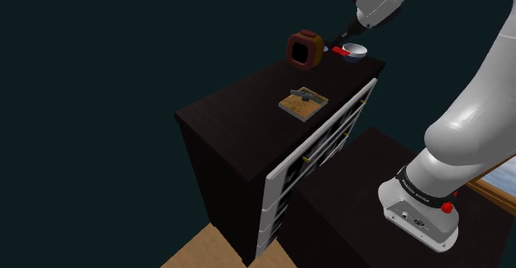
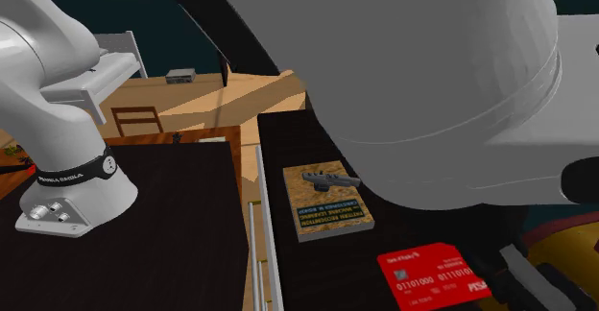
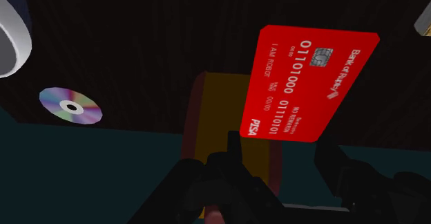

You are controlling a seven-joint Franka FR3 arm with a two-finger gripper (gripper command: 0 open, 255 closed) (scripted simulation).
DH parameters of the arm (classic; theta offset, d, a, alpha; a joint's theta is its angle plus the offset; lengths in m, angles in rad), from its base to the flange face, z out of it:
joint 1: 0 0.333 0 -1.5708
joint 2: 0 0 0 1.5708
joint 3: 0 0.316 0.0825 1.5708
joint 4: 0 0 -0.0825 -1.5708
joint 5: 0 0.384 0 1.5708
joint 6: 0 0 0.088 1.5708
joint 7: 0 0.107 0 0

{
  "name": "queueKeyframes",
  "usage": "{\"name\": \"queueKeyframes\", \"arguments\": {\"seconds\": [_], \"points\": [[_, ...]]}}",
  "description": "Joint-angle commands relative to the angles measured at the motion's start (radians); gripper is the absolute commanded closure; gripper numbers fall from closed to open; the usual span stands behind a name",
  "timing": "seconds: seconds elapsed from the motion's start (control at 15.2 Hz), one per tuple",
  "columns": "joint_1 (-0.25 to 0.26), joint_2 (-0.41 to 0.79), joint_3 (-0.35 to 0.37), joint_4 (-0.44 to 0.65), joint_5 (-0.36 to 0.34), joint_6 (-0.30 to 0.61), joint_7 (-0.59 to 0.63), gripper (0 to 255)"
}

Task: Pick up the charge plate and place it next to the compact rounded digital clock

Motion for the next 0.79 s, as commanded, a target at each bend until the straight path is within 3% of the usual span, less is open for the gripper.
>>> {"name": "queueKeyframes", "arguments": {"seconds": [0.0,0.73], "points": [[-0.006,0.019,0.007,-0.001,0.027,0.013,-0.027,255],[-0.039,0.119,0.057,0.0,0.175,0.08,-0.176,255]]}}
